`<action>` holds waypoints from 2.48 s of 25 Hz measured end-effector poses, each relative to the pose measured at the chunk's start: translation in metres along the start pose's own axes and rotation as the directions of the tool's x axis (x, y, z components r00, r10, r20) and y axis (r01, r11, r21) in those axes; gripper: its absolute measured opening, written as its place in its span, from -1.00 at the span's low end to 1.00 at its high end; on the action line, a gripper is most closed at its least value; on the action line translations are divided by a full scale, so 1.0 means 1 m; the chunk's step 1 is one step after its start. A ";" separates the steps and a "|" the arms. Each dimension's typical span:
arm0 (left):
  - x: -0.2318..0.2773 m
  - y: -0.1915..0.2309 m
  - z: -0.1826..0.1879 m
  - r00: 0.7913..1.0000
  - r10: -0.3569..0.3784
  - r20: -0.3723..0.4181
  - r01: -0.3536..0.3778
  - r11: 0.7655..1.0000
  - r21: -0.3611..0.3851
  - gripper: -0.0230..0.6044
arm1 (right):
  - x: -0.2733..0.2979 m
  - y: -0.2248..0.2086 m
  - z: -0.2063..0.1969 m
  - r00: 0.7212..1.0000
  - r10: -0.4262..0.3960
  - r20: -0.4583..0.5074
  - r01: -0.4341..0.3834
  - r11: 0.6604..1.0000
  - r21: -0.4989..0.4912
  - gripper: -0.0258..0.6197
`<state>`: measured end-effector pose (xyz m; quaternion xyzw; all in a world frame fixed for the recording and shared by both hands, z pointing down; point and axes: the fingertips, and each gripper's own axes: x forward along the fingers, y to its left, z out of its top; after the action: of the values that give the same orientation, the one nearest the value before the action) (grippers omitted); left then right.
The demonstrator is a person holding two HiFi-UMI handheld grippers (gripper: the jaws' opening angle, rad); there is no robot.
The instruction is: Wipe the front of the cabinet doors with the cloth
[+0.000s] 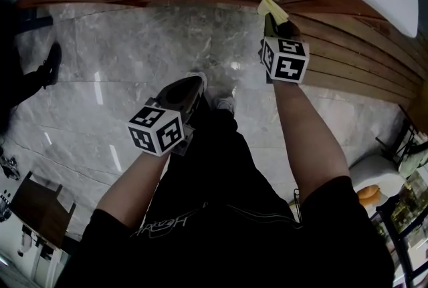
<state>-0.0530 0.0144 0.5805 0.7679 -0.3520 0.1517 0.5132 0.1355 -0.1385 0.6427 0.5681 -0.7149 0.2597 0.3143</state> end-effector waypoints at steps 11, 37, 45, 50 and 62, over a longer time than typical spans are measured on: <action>0.017 -0.037 0.000 1.000 0.003 -0.002 -0.003 1.000 0.027 -0.91 | -0.024 -0.068 -0.022 0.995 -0.098 -0.013 0.099 0.991 0.087 -0.80; -0.119 -0.204 0.088 0.972 -0.166 0.163 0.107 0.942 0.319 -0.91 | -0.332 0.044 0.097 0.860 0.504 0.082 -0.489 0.860 -0.147 -0.80; -0.222 -0.290 0.132 0.926 -0.302 0.226 0.168 0.867 0.469 -0.91 | -0.465 0.080 0.148 0.803 0.562 0.197 -0.550 0.827 -0.118 -0.80; -0.294 -0.339 0.116 0.888 -0.391 0.242 0.208 0.810 0.548 -0.91 | -0.539 0.133 0.143 0.771 0.593 0.230 -0.574 0.805 -0.150 -0.80; -0.469 -0.396 0.013 0.854 -0.462 0.239 0.180 0.694 0.698 -0.91 | -0.696 0.260 0.093 0.708 0.632 0.315 -0.567 0.775 -0.279 -0.80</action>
<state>-0.1101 0.2730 0.0262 0.9616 -0.2299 0.0117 0.1492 -0.0235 0.3027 0.0584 0.3167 -0.9269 0.1701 0.1079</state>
